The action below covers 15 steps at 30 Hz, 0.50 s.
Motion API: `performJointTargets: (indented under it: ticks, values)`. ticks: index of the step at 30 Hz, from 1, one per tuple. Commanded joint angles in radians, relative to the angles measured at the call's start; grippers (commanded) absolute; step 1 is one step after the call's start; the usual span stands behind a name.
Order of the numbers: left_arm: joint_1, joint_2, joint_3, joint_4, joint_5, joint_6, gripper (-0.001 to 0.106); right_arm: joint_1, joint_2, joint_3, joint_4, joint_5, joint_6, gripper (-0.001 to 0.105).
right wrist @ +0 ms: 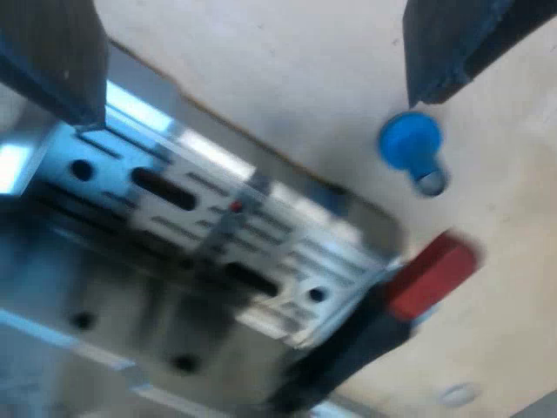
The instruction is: Put the handle in the coffee machine
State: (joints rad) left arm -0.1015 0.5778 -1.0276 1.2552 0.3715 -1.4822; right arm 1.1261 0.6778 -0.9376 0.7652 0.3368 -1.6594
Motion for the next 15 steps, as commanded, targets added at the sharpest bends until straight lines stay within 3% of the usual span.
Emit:
performJointTargets:
  ticks: [1, 8, 12, 15]
  values:
    - [0.019, -0.021, -0.006, 0.006, 0.007, -0.002, 0.084, -0.188, 0.012, -0.047, 0.022, -0.067, -0.003, 0.071]
    - [0.061, -0.026, -0.006, -0.013, 0.007, -0.002, 0.084, -0.505, 0.006, -0.052, 0.054, -0.181, -0.003, 0.071]
    - [0.104, -0.026, -0.006, -0.047, 0.007, -0.066, 0.084, -0.659, 0.006, -0.052, 0.093, -0.226, -0.003, 0.071]
    - [0.133, -0.026, -0.006, -0.055, 0.018, -0.07, 0.084, -0.808, 0.006, -0.052, 0.125, -0.266, -0.003, 0.071]
